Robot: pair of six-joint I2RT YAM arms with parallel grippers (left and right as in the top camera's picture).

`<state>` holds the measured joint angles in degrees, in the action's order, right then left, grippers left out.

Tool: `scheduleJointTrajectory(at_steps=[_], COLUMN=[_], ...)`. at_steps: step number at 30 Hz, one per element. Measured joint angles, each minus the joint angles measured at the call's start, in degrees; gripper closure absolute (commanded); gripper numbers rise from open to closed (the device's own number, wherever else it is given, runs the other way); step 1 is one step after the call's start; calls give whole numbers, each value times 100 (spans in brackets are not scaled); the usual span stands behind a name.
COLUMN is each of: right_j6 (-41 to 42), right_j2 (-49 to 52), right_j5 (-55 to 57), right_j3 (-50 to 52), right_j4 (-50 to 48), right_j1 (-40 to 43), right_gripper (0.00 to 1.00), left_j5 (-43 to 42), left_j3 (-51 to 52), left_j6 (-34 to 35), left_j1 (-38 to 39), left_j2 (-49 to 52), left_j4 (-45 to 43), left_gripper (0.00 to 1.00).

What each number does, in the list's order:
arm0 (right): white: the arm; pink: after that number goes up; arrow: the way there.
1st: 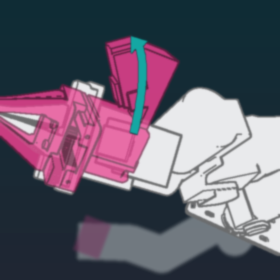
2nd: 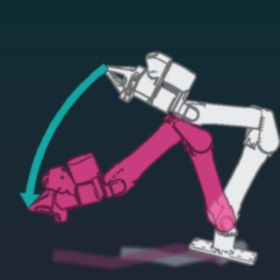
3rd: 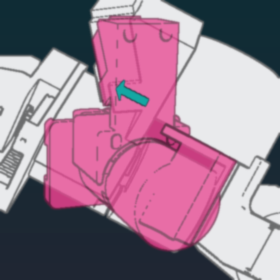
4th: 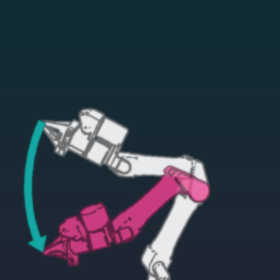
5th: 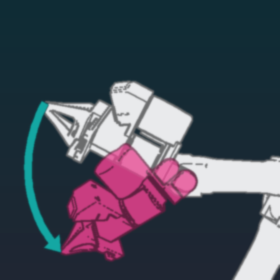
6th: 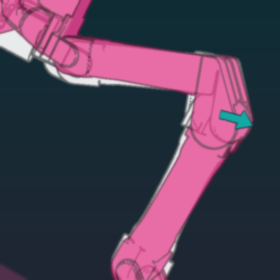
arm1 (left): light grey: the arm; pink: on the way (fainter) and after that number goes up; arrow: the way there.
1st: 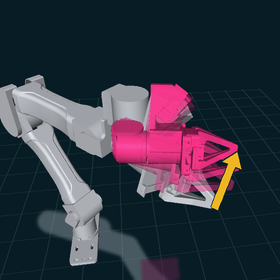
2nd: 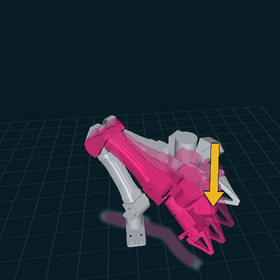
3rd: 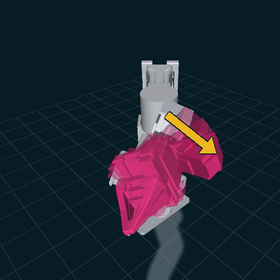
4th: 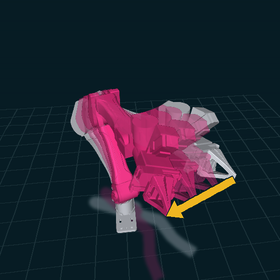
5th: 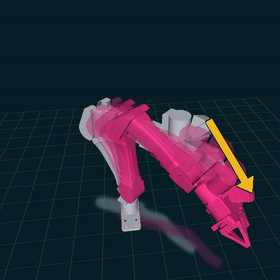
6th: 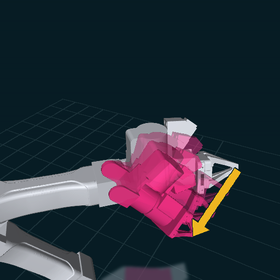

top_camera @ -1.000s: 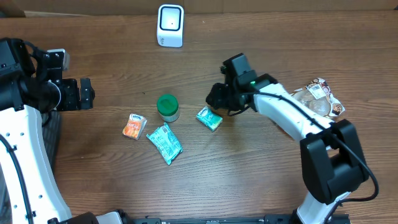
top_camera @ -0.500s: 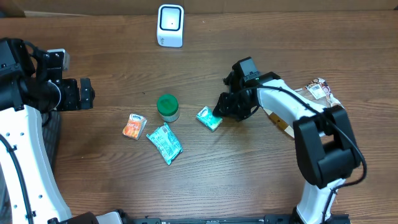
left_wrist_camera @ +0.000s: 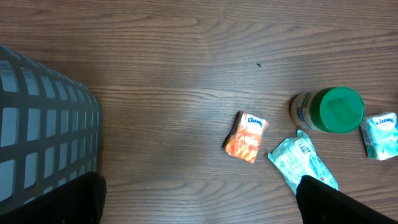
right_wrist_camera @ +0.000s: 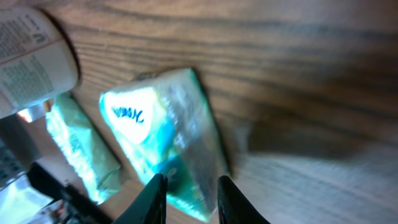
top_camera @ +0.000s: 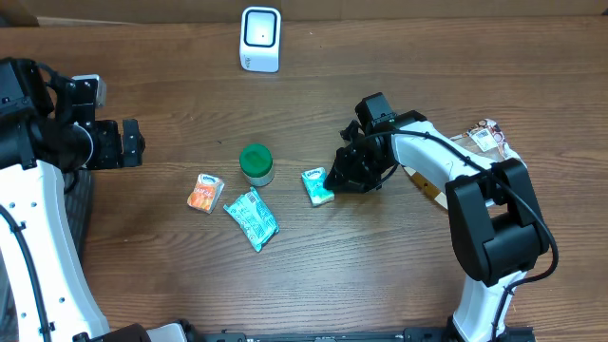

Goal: Scan the item barcode
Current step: 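Grasp the mint-green wipes pack with the right gripper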

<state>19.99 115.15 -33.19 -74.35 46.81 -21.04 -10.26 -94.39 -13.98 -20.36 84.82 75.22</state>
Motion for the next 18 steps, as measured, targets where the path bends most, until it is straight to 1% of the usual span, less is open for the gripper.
scheduleJointTrajectory(at_steps=[6,9,18], right_j6=[96,96,-199], right_j2=[0,0,0], right_j5=[-201,-197,96], right_j3=[-203,-345,-398], right_j4=[479,570,793], right_j1=[0,0,-33], right_gripper=[70,69,69], left_j5=[0,0,0], left_j3=[0,0,0], left_j6=[0,2,0], left_j1=[0,0,0], left_j2=[0,0,0], left_j4=[0,2,0], left_gripper=[0,0,0])
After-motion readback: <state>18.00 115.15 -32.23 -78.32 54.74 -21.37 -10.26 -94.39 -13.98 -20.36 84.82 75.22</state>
